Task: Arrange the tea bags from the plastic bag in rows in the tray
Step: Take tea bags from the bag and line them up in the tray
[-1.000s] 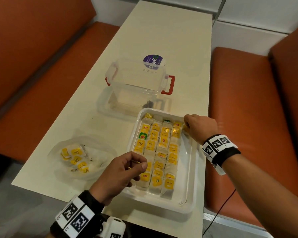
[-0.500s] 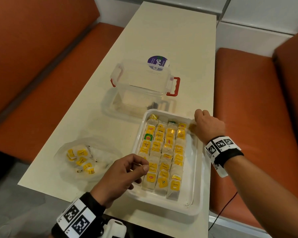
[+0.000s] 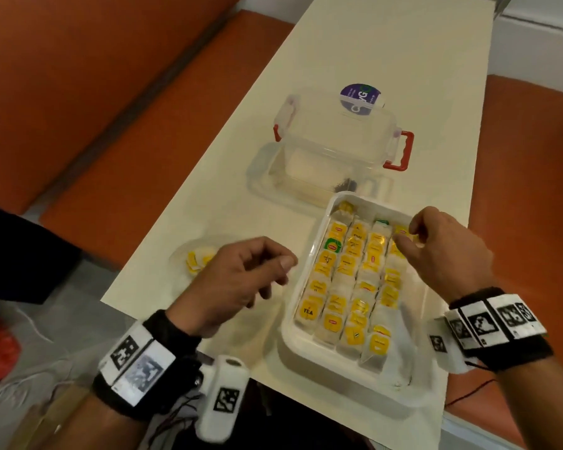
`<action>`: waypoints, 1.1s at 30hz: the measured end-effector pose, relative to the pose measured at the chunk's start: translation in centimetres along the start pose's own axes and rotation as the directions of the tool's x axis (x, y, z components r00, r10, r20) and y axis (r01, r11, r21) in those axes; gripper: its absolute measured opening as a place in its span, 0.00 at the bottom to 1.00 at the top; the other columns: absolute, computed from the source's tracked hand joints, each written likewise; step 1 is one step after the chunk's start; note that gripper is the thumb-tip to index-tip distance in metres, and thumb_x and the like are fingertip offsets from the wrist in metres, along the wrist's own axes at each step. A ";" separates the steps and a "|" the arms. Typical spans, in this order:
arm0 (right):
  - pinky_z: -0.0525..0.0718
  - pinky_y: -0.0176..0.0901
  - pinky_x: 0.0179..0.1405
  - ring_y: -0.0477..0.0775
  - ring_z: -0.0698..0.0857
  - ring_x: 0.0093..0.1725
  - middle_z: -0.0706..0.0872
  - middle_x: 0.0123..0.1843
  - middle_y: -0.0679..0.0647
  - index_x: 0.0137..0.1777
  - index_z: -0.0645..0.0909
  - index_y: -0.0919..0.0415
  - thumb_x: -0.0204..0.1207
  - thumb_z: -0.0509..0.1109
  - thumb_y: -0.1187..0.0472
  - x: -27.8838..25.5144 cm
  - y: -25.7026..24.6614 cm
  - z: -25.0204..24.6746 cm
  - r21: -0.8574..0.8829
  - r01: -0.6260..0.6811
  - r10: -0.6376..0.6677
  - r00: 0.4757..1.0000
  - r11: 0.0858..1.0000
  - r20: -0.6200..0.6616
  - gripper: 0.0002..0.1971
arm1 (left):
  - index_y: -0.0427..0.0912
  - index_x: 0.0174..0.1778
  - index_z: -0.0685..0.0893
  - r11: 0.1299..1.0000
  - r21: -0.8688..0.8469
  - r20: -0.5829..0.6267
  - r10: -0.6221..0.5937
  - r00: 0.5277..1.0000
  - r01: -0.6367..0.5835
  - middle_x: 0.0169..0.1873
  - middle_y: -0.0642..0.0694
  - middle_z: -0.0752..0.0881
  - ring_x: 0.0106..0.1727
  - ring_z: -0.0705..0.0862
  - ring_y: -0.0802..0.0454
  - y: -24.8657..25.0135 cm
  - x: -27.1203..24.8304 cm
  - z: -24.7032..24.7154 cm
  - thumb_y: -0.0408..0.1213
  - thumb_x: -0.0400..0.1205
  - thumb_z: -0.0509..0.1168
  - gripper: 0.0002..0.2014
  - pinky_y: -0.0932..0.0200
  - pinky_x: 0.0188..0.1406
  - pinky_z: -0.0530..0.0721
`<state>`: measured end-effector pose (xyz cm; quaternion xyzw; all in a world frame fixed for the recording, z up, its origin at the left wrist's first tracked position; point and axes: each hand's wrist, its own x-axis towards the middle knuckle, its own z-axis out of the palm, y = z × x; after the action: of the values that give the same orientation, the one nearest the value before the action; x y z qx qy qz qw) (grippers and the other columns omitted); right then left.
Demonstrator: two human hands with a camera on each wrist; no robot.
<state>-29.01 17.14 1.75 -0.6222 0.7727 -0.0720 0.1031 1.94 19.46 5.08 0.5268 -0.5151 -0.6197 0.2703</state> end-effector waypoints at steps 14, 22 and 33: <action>0.80 0.46 0.40 0.46 0.84 0.47 0.88 0.44 0.40 0.75 0.66 0.31 0.80 0.65 0.36 -7.3 -14.3 0.7 0.092 0.383 -0.373 0.773 0.919 0.513 0.24 | 0.60 0.68 0.82 0.409 0.901 0.238 -0.183 0.954 -0.146 0.63 0.56 0.85 0.56 0.82 0.57 -5.7 5.8 -8.7 0.44 0.84 0.65 0.16 0.57 0.53 0.80; 0.69 0.45 0.35 0.60 0.88 0.53 0.89 0.55 0.52 0.76 0.73 0.40 0.85 0.60 0.42 -8.3 -17.3 6.2 -0.132 0.419 -0.307 0.813 0.898 0.495 0.20 | 0.68 0.74 0.70 0.189 0.913 0.402 -0.274 0.874 -0.361 0.64 0.55 0.79 0.56 0.80 0.52 -7.2 6.4 -6.8 0.46 0.81 0.65 0.25 0.56 0.38 0.74; 0.64 0.46 0.32 0.60 0.87 0.48 0.88 0.49 0.50 0.61 0.82 0.47 0.87 0.53 0.45 -9.8 -17.2 6.7 -0.190 0.379 -0.265 0.855 0.906 0.445 0.17 | 0.59 0.60 0.75 0.030 0.883 0.464 -0.197 0.864 -0.468 0.59 0.53 0.83 0.64 0.76 0.46 -7.8 6.1 -6.9 0.50 0.85 0.61 0.08 0.47 0.59 0.73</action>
<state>-9.08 23.17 0.03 -0.7529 0.6198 0.1499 0.1628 8.11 14.17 -3.79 0.3414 -0.8932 -0.1639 -0.2426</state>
